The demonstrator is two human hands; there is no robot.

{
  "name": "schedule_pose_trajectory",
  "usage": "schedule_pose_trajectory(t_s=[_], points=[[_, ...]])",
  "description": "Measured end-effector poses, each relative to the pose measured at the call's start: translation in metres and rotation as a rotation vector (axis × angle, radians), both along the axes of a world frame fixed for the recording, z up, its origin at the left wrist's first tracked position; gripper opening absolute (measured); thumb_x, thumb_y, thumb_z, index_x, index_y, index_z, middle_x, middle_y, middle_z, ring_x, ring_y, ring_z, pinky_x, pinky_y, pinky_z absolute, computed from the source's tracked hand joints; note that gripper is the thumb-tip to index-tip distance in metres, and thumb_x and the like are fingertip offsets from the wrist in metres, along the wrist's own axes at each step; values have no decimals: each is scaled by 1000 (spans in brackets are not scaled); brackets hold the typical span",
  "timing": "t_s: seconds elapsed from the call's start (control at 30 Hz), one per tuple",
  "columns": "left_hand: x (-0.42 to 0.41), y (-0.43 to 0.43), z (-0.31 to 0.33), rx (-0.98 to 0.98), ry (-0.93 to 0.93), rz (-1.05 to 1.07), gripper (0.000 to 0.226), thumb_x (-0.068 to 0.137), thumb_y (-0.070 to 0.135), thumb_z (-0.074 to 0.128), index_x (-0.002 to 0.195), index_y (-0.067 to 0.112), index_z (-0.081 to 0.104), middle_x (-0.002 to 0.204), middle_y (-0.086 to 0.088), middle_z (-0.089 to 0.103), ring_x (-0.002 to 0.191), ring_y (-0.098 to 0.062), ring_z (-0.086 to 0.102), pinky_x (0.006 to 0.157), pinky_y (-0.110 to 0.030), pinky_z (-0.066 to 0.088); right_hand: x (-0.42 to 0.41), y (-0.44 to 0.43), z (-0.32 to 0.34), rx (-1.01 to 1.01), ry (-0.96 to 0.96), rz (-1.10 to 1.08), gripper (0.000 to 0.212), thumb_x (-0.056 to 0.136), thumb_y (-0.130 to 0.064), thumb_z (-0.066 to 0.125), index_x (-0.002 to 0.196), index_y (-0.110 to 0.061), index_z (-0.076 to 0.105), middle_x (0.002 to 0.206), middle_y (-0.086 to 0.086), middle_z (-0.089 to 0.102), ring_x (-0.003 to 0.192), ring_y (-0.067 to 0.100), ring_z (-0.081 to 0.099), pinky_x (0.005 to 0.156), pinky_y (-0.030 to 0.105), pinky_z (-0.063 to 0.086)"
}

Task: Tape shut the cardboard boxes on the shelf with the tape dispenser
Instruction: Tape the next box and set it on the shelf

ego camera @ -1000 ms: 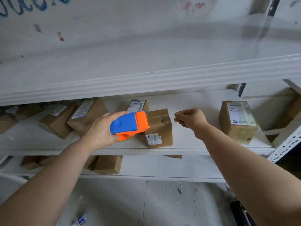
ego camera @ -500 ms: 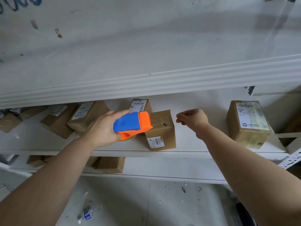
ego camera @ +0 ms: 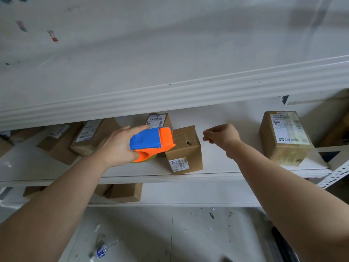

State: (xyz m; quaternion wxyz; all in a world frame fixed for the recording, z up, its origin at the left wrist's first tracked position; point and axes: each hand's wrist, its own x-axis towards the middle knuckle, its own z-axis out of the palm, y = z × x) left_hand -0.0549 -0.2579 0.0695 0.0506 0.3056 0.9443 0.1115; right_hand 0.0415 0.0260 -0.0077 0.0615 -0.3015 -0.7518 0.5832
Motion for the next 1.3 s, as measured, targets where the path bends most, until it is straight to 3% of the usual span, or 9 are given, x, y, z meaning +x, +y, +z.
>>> schedule_pose_trajectory(t_s=[0.37, 0.67, 0.73, 0.8, 0.87, 0.93, 1.1, 1.2, 1.3], points=[[-8, 1, -8, -6, -45, 18, 89, 53, 29, 56, 136, 54, 38, 102, 7, 51, 96, -17, 54, 83, -34, 49, 2, -8, -8, -110, -4, 12, 10, 86, -16, 65, 80, -17, 73, 72, -6, 71, 62, 5, 58, 46, 10, 39], [-5, 2, -9, 17, -55, 34, 88, 53, 28, 55, 136, 53, 39, 104, 5, 51, 94, -17, 53, 82, -33, 49, 2, -35, -27, -62, 34, -181, 15, 86, -25, 62, 76, -29, 73, 70, -17, 66, 62, 8, 55, 58, 22, 44], [-5, 1, -11, 16, -59, 37, 87, 56, 26, 57, 136, 52, 39, 106, 5, 51, 96, -17, 53, 83, -34, 50, 2, -38, -30, -36, -8, -196, 14, 85, -30, 61, 77, -33, 72, 81, -13, 71, 71, 15, 60, 66, 28, 49], [-5, 1, -12, 19, -71, 33, 86, 59, 23, 60, 137, 51, 39, 108, 5, 51, 96, -17, 53, 83, -35, 49, 1, -42, -31, 18, -47, -222, 23, 87, -36, 59, 107, -34, 70, 104, -12, 72, 93, 17, 64, 80, 31, 51], [-6, 1, -12, 25, -76, 33, 86, 57, 24, 58, 138, 49, 39, 106, 4, 51, 96, -18, 53, 82, -33, 49, -1, -46, -35, 5, -46, -254, 56, 88, -40, 60, 141, -34, 43, 131, -8, 59, 117, 19, 56, 94, 35, 46], [-6, 1, -12, 27, -77, 36, 87, 55, 26, 56, 137, 49, 40, 105, 4, 52, 95, -17, 53, 82, -33, 49, 0, -47, -40, -13, -65, -247, 78, 86, -38, 65, 150, -32, 21, 147, 1, 37, 130, 23, 45, 100, 41, 41], [-10, 1, -13, 20, -80, 20, 88, 54, 28, 56, 138, 51, 39, 106, 5, 52, 97, -17, 54, 85, -37, 50, 6, -42, -38, -18, -52, -178, 77, 82, 0, 46, 150, -24, 20, 150, 2, 27, 119, 25, 49, 97, 38, 46], [-13, 0, -16, 30, -97, 8, 88, 55, 29, 57, 138, 51, 39, 110, 5, 53, 101, -16, 54, 88, -35, 49, -7, -39, -3, 46, 143, 208, 92, 78, 2, 58, 153, -21, 9, 154, -3, 24, 139, 17, 28, 110, 29, 27], [-13, -3, -18, 58, -121, -3, 88, 54, 26, 56, 137, 49, 40, 115, 4, 55, 104, -15, 53, 90, -30, 46, -24, -42, 20, 620, -97, 768, 122, 70, -15, 75, 151, -23, -16, 162, -5, -1, 147, 17, -15, 120, 44, -4]])
